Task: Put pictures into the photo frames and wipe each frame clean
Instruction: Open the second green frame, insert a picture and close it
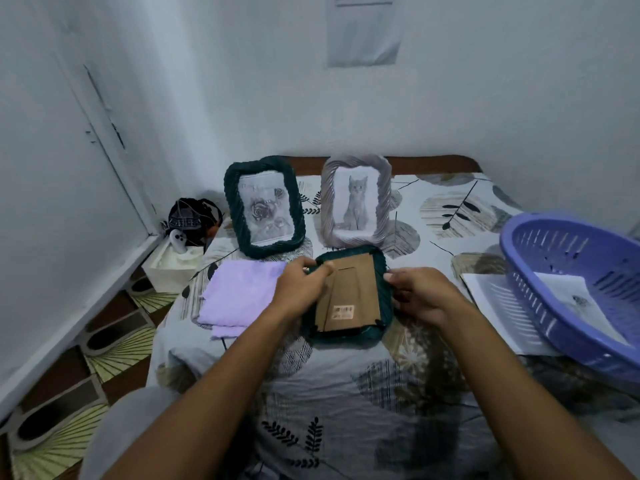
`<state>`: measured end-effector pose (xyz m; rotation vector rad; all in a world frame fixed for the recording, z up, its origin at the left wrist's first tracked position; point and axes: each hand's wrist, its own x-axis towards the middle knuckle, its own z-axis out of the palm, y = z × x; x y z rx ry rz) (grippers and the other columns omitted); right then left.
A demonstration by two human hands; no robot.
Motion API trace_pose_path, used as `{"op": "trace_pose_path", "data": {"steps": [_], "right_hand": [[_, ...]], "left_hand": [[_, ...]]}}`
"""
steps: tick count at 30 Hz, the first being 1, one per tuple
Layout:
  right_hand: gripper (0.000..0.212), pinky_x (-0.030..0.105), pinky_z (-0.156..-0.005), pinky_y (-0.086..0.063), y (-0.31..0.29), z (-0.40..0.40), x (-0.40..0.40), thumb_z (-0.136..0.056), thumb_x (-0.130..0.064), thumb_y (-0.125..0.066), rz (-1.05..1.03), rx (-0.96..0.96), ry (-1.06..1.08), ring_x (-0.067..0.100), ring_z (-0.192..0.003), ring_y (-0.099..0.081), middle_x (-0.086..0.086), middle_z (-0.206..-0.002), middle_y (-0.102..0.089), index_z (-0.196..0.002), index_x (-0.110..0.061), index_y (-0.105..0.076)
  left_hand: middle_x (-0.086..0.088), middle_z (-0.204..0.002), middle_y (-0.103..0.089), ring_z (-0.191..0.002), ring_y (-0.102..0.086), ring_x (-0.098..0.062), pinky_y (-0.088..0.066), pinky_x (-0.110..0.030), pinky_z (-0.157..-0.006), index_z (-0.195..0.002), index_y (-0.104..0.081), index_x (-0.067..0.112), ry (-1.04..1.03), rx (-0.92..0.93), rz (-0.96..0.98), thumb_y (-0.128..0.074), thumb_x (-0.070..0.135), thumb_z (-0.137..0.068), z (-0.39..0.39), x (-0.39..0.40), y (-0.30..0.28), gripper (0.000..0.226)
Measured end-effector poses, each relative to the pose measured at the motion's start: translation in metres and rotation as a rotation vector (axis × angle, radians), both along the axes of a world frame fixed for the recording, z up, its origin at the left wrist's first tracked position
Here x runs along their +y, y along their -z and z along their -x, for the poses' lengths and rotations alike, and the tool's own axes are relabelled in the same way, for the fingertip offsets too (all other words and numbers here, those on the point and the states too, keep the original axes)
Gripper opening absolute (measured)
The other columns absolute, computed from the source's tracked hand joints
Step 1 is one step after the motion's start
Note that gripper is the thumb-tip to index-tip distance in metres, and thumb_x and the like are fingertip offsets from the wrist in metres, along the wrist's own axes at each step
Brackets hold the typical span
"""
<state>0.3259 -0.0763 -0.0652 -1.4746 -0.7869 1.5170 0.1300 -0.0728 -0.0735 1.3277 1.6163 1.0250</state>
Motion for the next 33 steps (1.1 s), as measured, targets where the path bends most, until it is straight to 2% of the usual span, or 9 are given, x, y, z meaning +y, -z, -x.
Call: {"op": "trace_pose_path", "data": {"steps": [5,9,12,17,21,23,26,30,33], "right_hand": [[0.014,0.025,-0.058,-0.046,-0.028,-0.003,-0.007,-0.087,-0.001,-0.061,-0.081,0.185,-0.057,0.017,-0.073,-0.058,0.006,-0.081,-0.064,-0.098,-0.009,-0.063],[0.017,0.028,-0.065,-0.050,-0.058,0.006,-0.014,-0.081,0.001,-0.067,-0.232,0.141,-0.063,0.016,-0.065,-0.063,0.005,-0.073,-0.069,-0.096,-0.008,-0.067],[0.022,0.030,-0.067,-0.053,-0.076,0.015,-0.021,-0.079,0.002,-0.070,-0.373,0.034,-0.065,0.015,-0.066,-0.067,0.004,-0.075,-0.071,-0.100,-0.005,-0.069],[0.022,0.015,-0.057,-0.051,-0.090,0.025,-0.040,-0.076,0.002,-0.074,-0.670,-0.208,-0.088,0.007,-0.067,-0.070,-0.003,-0.076,-0.073,-0.090,-0.016,-0.071],[0.025,0.033,-0.072,-0.060,-0.086,0.035,-0.045,-0.072,-0.002,-0.079,-0.805,-0.372,-0.127,0.015,-0.076,-0.072,0.002,-0.082,-0.075,-0.092,-0.017,-0.075],[0.027,0.034,-0.072,-0.060,-0.084,0.039,-0.043,-0.070,-0.011,-0.083,-0.830,-0.465,-0.128,0.013,-0.074,-0.070,0.001,-0.081,-0.074,-0.095,-0.018,-0.074],[0.033,0.017,-0.062,-0.049,-0.079,0.036,-0.038,-0.074,-0.037,-0.079,-0.877,-0.629,-0.079,-0.005,-0.066,-0.058,-0.008,-0.081,-0.068,-0.100,-0.018,-0.073],[0.037,0.026,-0.070,-0.048,-0.066,0.010,-0.022,-0.090,-0.050,-0.054,-0.696,-0.652,0.056,0.008,-0.089,-0.061,-0.005,-0.101,-0.067,-0.107,-0.019,-0.068],[0.041,0.037,-0.086,-0.048,-0.042,-0.006,-0.015,-0.098,-0.048,-0.041,-0.283,-0.376,-0.054,0.023,-0.103,-0.058,0.005,-0.114,-0.062,-0.119,-0.017,-0.060]], "left_hand": [[-0.009,-0.086,-0.061,-0.075,-0.053,-0.022,-0.036,-0.029,-0.057,-0.087,-0.053,0.014,0.024,-0.427,0.079,-0.066,0.031,-0.087,0.003,0.002,-0.013,0.022],[-0.007,-0.089,-0.059,-0.082,-0.050,-0.022,-0.034,-0.031,-0.065,-0.085,-0.054,0.017,0.097,-0.430,0.004,-0.065,0.031,-0.088,-0.013,-0.003,-0.038,0.018],[-0.007,-0.090,-0.062,-0.085,-0.057,-0.021,-0.045,-0.034,-0.073,-0.094,-0.060,0.014,0.158,-0.531,-0.040,-0.063,0.031,-0.089,-0.027,-0.010,-0.064,0.019],[-0.007,-0.101,-0.064,-0.090,-0.063,-0.023,-0.048,-0.049,-0.086,-0.117,-0.062,0.005,0.254,-0.700,0.024,-0.063,0.034,-0.086,-0.030,-0.015,-0.084,0.042],[-0.013,-0.102,-0.067,-0.093,-0.065,-0.028,-0.055,-0.048,-0.077,-0.114,-0.058,0.002,0.309,-0.868,0.029,-0.064,0.029,-0.080,-0.024,-0.016,-0.077,0.044],[-0.019,-0.116,-0.063,-0.104,-0.062,-0.031,-0.054,-0.048,-0.084,-0.123,-0.054,0.001,0.316,-0.977,0.059,-0.062,0.030,-0.080,-0.020,-0.014,-0.069,0.053],[-0.024,-0.132,-0.054,-0.122,-0.053,-0.036,-0.038,-0.053,-0.106,-0.125,-0.056,0.000,0.345,-1.146,0.105,-0.057,0.031,-0.085,-0.014,-0.012,-0.056,0.051],[-0.019,-0.114,-0.066,-0.105,-0.064,-0.032,-0.047,-0.047,-0.098,-0.107,-0.071,0.002,0.397,-1.279,0.098,-0.067,0.032,-0.080,-0.003,-0.009,-0.037,0.041],[-0.019,-0.111,-0.068,-0.104,-0.066,-0.032,-0.054,-0.047,-0.088,-0.107,-0.071,0.001,0.423,-1.301,0.149,-0.082,0.031,-0.069,0.000,-0.007,-0.025,0.049]]}}
